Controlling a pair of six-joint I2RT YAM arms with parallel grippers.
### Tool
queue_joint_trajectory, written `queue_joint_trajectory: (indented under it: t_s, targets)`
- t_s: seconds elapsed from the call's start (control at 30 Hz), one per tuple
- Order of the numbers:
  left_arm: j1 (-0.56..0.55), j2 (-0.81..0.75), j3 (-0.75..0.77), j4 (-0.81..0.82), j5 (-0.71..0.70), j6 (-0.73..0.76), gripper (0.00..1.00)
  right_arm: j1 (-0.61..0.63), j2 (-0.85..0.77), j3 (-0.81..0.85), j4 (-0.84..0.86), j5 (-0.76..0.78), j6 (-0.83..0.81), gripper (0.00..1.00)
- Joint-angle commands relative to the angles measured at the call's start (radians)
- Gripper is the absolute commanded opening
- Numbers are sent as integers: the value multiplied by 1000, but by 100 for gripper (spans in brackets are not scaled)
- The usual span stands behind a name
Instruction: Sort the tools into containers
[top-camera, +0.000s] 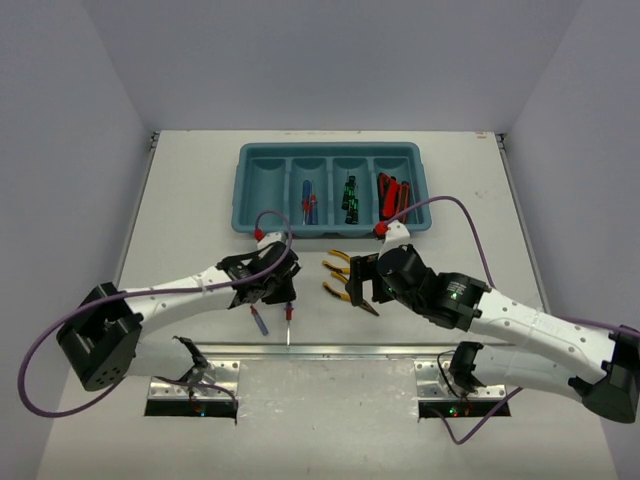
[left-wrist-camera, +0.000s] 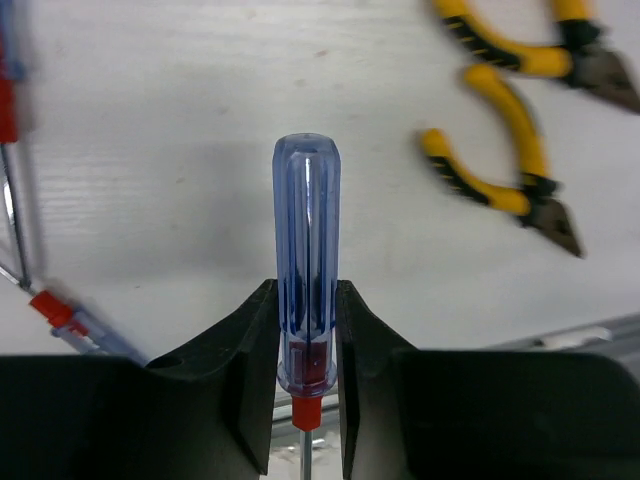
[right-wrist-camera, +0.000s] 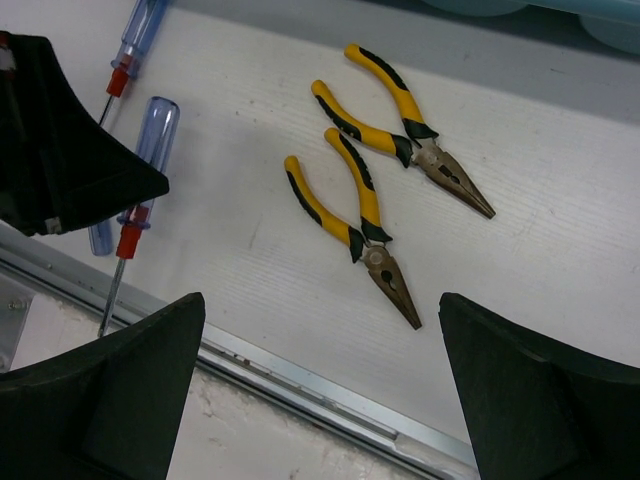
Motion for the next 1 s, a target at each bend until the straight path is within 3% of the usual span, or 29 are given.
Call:
queue_joint_trajectory:
  t_s: [0.0, 0.07, 0.13, 0.23, 0.33, 0.4, 0.47, 0.6, 0.7, 0.8, 0.9, 0.97]
  targets:
    - [-18, -128, 134, 80, 6, 109, 0, -7, -24, 1, 31, 2, -11, 99]
    - [-15, -103, 213, 28, -77, 171, 0, -8, -37, 3, 32, 4, -14, 99]
    - [25, -46, 328, 28, -72, 217, 2, -9, -45, 6, 31, 11, -14, 99]
    - [83, 114, 519, 44, -5, 322, 1, -14, -46, 10, 32, 7, -14, 99]
    - [153, 352, 756, -50, 51, 432, 4, -15, -50, 9, 31, -12, -25, 99]
    - [212, 502, 1034, -171, 41, 453, 5, -17, -66, -5, 29, -18, -30, 99]
    - [246, 649, 1215, -275, 8, 469, 5, -20, -92, -22, 28, -18, -31, 99]
    - [292, 851, 1451, -382, 0, 488, 6, -25, -125, -42, 20, -14, -41, 99]
    - [325, 939, 1540, -400, 19, 485, 10, -30, -134, -48, 18, -20, -48, 99]
    - [355, 974, 1585, -393, 48, 488, 21, -31, -126, -47, 17, -21, -54, 99]
    - [365, 998, 1633, -416, 43, 503, 55, -31, -115, -45, 17, -22, -58, 99]
    - [365, 976, 1634, -418, 34, 505, 68, -33, -103, -42, 18, -19, -62, 99]
